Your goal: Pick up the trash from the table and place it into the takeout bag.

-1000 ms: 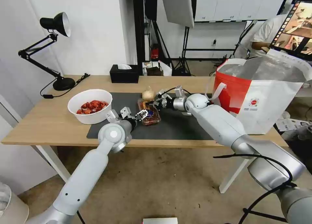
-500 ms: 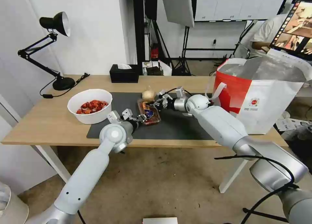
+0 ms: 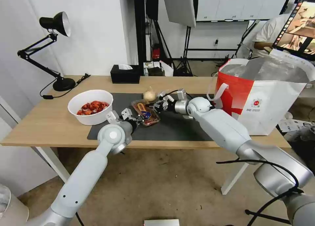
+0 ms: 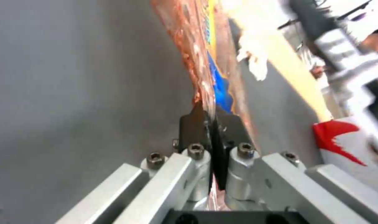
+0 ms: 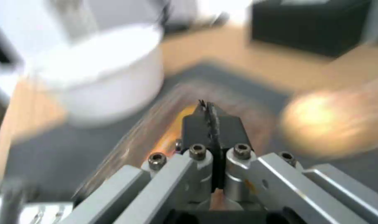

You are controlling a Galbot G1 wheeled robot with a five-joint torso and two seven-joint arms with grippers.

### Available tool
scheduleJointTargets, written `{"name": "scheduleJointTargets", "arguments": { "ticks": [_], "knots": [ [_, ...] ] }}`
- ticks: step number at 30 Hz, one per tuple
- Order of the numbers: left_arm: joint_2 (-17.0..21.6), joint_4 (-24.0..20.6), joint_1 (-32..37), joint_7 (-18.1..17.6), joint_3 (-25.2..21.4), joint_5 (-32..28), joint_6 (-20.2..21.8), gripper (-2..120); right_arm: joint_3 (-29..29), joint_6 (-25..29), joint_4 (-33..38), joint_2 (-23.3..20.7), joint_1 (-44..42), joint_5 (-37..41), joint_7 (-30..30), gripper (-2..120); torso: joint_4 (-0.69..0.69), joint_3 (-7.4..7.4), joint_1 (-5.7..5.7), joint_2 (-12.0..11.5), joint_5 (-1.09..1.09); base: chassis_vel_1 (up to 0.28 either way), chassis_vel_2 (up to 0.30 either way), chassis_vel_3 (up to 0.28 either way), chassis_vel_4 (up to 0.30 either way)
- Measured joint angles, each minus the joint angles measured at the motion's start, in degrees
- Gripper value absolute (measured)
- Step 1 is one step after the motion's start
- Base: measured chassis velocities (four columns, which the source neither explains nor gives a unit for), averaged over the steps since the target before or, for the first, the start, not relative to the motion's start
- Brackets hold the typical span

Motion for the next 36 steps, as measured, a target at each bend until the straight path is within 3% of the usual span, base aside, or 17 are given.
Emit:
{"name": "scheduleJointTargets", "arguments": {
  "ticks": [1, 3, 4, 5, 7, 8, 9, 15, 17, 19, 21, 26, 28, 33, 34, 36],
  "knots": [
    [0.0, 0.0, 0.0, 0.0, 0.0, 0.0, 0.0, 0, 0.0, 0.0, 0.0, 0.0, 0.0, 0.0, 0.0, 0, 0.0, 0.0, 0.0, 0.0, 0.0, 0.0, 0.0, 0.0, 0.0],
    [0.91, -2.93, 1.0, 0.23, -0.78, 1.34, -0.65, 0, 3.4, 1.44, 12.99, -5.38, -6.55, 5.37, 13.18, 0, -0.02, 0.0, -0.01, 0.0, 0.01, 0.0, 0.0, 0.0, 0.0],
    [0.91, -2.93, 1.0, 0.23, -0.78, 1.34, -0.65, 0, 3.4, 1.44, 12.99, -5.38, -6.55, 5.37, 13.18, 0, -0.02, 0.0, -0.01, 0.0, 0.01, 0.0, 0.0, 0.0, 0.0],
    [1.49, -4.55, 1.24, 0.4, -1.42, 1.58, -0.93, 0, 5.7, 2.75, 20.74, -8.96, -10.81, 6.37, 19.17, 0, -0.02, -0.01, -0.01, 0.0, 0.03, 0.0, 0.0, 0.0, 0.0],
    [1.7, -4.97, 1.25, 0.44, -1.64, 1.69, -1.13, 0, 6.65, 3.46, 23.38, -10.36, -12.39, 6.4, 21.37, 0, -0.02, -0.01, -0.02, 0.0, 0.01, 0.0, 0.0, 0.0, 0.0],
    [2.21, -6.2, 1.08, 0.6, -2.05, 1.87, -1.67, 0, 10.04, 5.34, 30.67, -14.02, -17.87, 6.12, 27.08, 5, -0.03, -0.02, -0.03, 0.01, 0.01, 0.0, 0.0, 0.0, 0.0],
    [2.45, -6.79, 0.77, 0.69, -2.19, 2.05, -1.84, 0, 12.2, 6.05, 34.09, -15.95, -21.1, 5.53, 28.98, 10, -0.03, -0.02, -0.03, 0.0, 0.03, 0.0, 0.0, 0.0, 0.0],
    [3.23, -8.56, -1.68, 3.49, -2.28, 5.41, -3.28, 0, 21.6, 8.9, 45.79, -23.19, -33.88, 1.28, 31.51, 26, -0.03, -0.03, -0.03, 0.01, 0.02, 0.0, 0.0, 0.0, 0.0],
    [3.87, -8.71, -4.16, 7.39, -0.41, 8.63, -5.71, 0, 27.0, 11.34, 50.5, -25.0, -41.7, -2.82, 31.75, 38, -0.03, -0.02, -0.03, 0.01, 0.0, 0.0, 0.0, 0.0, 0.0],
    [3.98, -8.67, -5.04, 8.14, 0.23, 9.17, -6.48, 0, 27.91, 12.01, 51.17, -25.13, -43.2, -3.94, 31.87, 39, -0.02, -0.02, -0.03, 0.01, 0.0, 0.0, 0.0, 0.0, 0.0],
    [3.74, -7.41, -10.67, 10.7, 4.18, 10.91, -9.08, 0, 32.23, 15.17, 54.2, -24.91, -52.06, -10.49, 32.06, 53, -0.02, -0.01, -0.03, 0.01, 0.0, 0.0, 0.0, 0.0, 0.0],
    [2.56, -3.81, -18.48, 13.73, 10.2, 14.88, -11.4, 0, 34.41, 17.16, 55.08, -22.72, -59.42, -14.86, 31.78, 67, -0.03, -0.01, -0.03, 0.01, 0.02, 0.0, 0.0, 0.0, 0.0],
    [0.41, 1.75, -28.18, 16.48, 18.19, 18.75, -13.07, 0, 35.48, 18.44, 55.05, -18.67, -64.62, -18.49, 31.04, 80, -0.04, -0.01, -0.02, 0.01, 0.02, 0.0, 0.0, 0.0, 0.0],
    [-3.18, 7.49, -35.56, 18.33, 24.67, 22.41, -14.1, 0, 35.33, 18.67, 54.79, -15.78, -66.37, -20.59, 30.82, 91, -0.02, 0.0, -0.01, 0.0, 0.0, 0.0, 0.0, 0.0, 0.0],
    [-6.9, 12.7, -40.61, 19.83, 29.17, 27.31, -15.09, 0, 35.0, 18.68, 54.66, -14.03, -67.12, -21.83, 30.74, 98, -0.02, -0.01, -0.01, 0.01, 0.03, 0.0, 0.0, 0.0, 0.0],
    [-11.92, 18.99, -44.85, 21.81, 33.85, 33.54, -16.08, 0, 34.81, 18.68, 54.65, -12.91, -67.54, -22.54, 30.7, 100, -0.02, 0.0, -0.01, 0.01, 0.01, 0.0, 0.0, 0.0, 0.0]
  ]
}}
